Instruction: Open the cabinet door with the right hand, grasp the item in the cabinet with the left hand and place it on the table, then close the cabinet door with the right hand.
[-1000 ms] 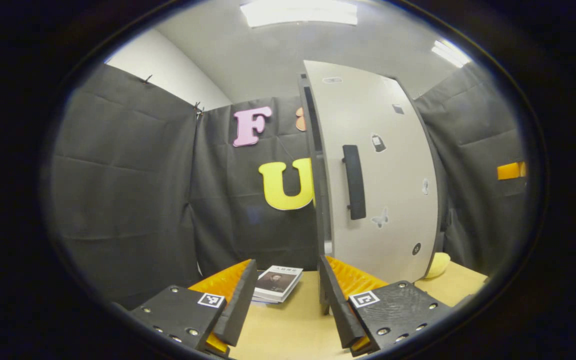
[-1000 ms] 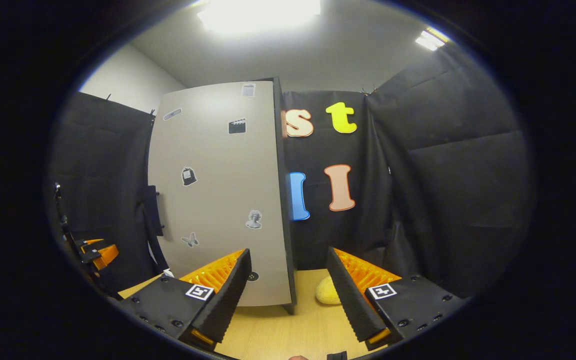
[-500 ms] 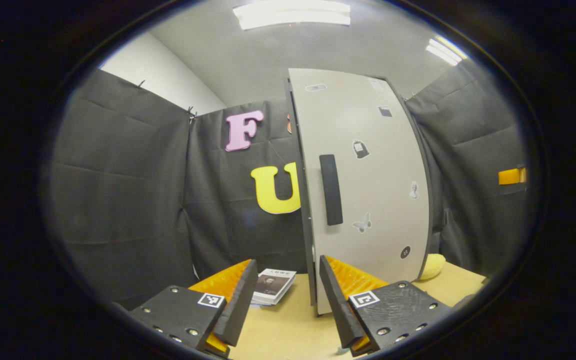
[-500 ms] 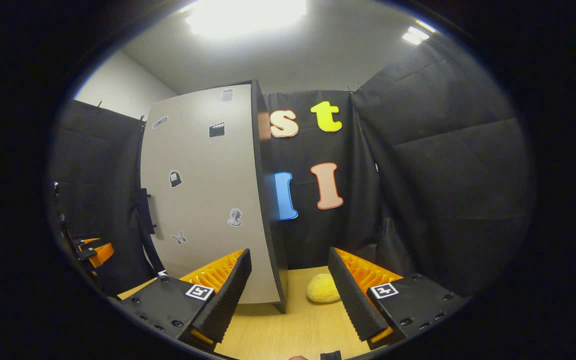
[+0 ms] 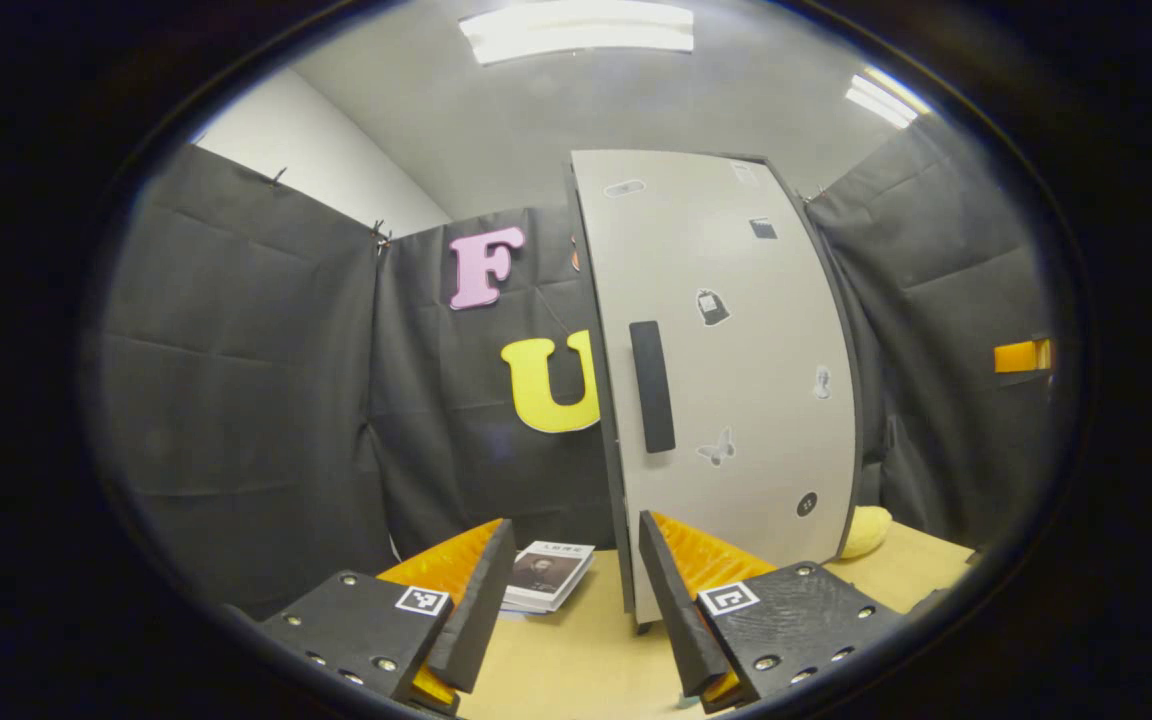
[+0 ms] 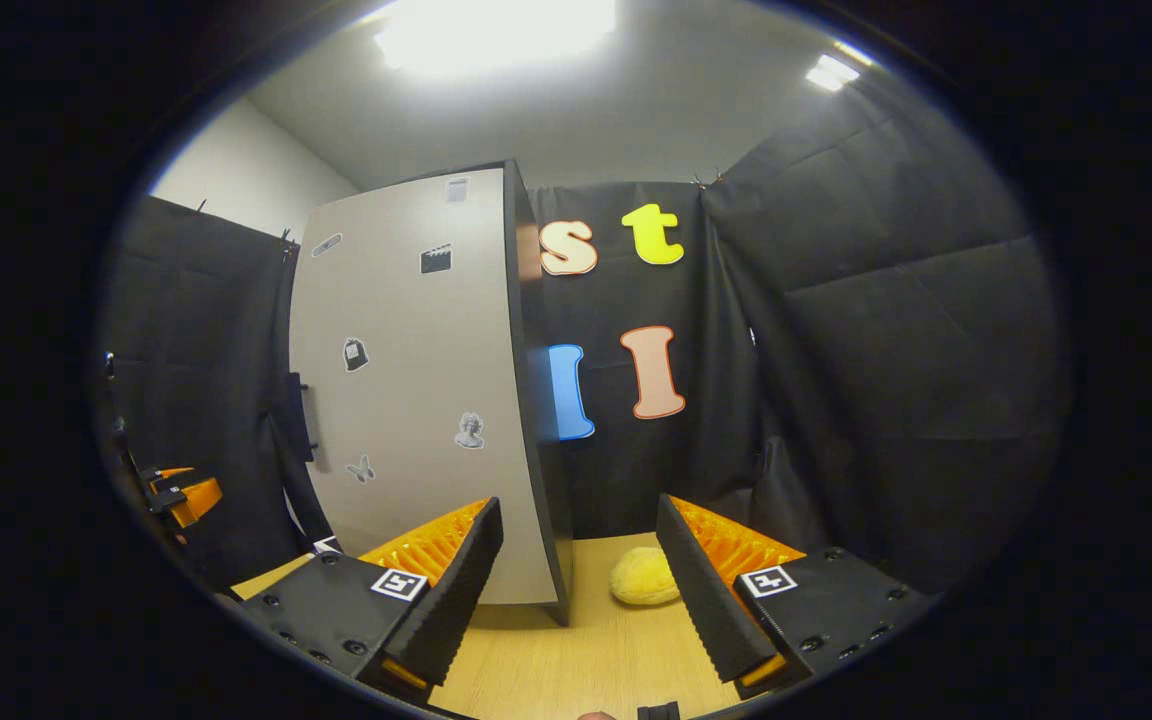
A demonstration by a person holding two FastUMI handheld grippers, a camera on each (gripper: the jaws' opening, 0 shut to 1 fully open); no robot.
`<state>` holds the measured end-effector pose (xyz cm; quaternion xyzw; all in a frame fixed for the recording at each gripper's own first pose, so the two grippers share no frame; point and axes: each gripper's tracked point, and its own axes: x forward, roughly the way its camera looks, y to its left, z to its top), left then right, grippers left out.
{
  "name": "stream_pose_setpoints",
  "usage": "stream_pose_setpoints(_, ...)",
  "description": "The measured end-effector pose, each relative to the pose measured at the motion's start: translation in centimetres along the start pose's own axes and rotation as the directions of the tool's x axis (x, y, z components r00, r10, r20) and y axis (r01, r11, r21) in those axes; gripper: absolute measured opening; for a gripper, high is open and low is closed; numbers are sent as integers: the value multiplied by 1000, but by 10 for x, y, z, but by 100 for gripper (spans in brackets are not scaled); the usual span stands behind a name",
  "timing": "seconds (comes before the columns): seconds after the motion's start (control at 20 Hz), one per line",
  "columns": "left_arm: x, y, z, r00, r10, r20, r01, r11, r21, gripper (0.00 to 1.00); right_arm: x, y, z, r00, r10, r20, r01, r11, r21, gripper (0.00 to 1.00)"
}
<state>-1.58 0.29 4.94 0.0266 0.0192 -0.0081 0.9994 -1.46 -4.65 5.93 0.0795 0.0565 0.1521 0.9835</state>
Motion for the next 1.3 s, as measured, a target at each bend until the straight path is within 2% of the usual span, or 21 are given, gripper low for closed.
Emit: stream_pose_setpoints(1.3,-3,20,2,1000,-2,16,2,1000,-26,75,4,24,5,1000,-28,8,28,999,-35,98)
